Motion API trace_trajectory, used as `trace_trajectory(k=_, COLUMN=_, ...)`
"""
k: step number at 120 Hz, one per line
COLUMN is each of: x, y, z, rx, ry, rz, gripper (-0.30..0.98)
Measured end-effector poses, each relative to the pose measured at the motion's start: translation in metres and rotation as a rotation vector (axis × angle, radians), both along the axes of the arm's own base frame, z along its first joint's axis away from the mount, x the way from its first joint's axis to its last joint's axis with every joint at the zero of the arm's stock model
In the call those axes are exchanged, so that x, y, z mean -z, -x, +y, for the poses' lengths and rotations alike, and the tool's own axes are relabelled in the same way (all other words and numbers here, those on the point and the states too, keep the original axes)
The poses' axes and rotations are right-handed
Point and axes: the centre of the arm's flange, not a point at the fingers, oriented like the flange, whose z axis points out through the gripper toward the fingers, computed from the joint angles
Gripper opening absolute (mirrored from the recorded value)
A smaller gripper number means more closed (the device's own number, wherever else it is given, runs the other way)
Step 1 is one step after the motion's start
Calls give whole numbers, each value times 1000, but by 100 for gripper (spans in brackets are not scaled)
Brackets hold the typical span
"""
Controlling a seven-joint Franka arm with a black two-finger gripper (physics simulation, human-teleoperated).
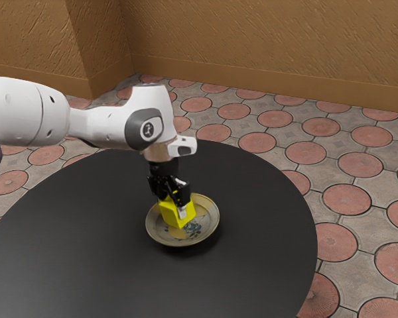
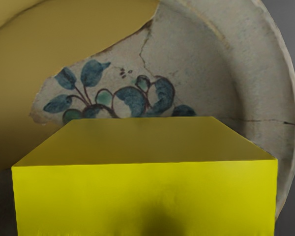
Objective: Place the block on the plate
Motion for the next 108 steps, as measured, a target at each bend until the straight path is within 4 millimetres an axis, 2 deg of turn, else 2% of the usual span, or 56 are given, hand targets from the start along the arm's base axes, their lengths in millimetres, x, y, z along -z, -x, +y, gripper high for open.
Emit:
trace_trajectory(k=8, x=5, y=0, z=0, rx=1, ry=0, rz=7, gripper=37)
trace_trajectory(k=34, x=4, y=-2, z=-1, rx=5, ry=3, rz=3, gripper=56)
trace_trajectory(k=46, x=-10, y=-7, z=-2, rx=11, ry=4, rz=-21, gripper=61)
trace_trajectory(k=72, x=-103, y=-35, z=3, rx=42, ry=-24, rz=-140, gripper=66)
trace_trajectory(k=87, x=-172, y=-47, z=11, rx=46, ry=-48, rz=-201, gripper=67)
trace_trajectory(k=99, x=-218, y=-45, z=25, rx=28, ry=-74, rz=-224, gripper=68)
trace_trajectory(k=108, x=-256, y=-33, z=41, rx=0, ry=-89, rz=-239, gripper=68)
